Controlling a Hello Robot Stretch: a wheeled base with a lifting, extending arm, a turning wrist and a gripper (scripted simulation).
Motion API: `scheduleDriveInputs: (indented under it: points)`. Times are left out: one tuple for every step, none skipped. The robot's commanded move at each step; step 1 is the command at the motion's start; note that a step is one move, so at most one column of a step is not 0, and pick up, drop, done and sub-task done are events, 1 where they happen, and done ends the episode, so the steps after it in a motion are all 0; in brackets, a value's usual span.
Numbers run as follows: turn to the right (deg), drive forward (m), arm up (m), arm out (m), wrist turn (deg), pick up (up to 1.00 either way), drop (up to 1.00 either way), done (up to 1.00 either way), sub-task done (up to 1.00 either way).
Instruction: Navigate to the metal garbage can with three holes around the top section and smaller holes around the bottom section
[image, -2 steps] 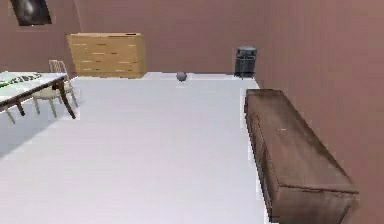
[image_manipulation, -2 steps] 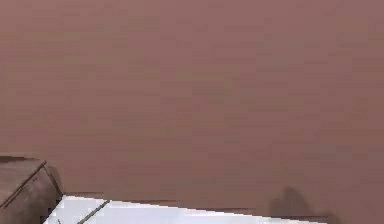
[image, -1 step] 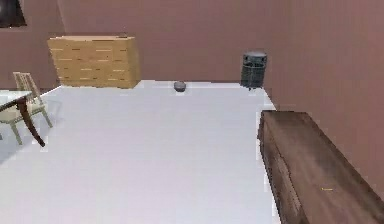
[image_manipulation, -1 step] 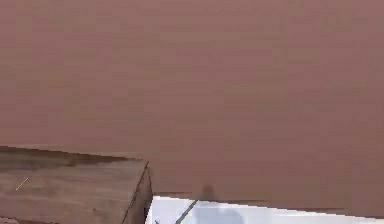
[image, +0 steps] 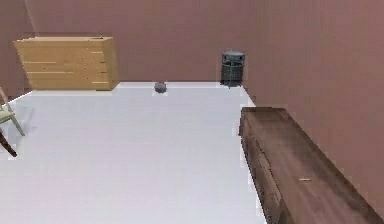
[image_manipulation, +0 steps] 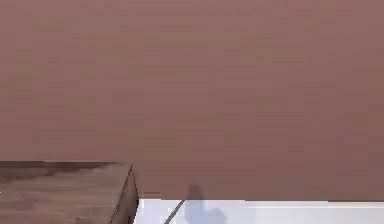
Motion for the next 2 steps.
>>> scheduleDriveInputs:
  points:
    - [0.0,1.00,0.00,0.00,0.0,0.00,0.00,0.00,0.00]
    - [0.0,1.00,0.00,0.00,0.0,0.00,0.00,0.00,0.00]
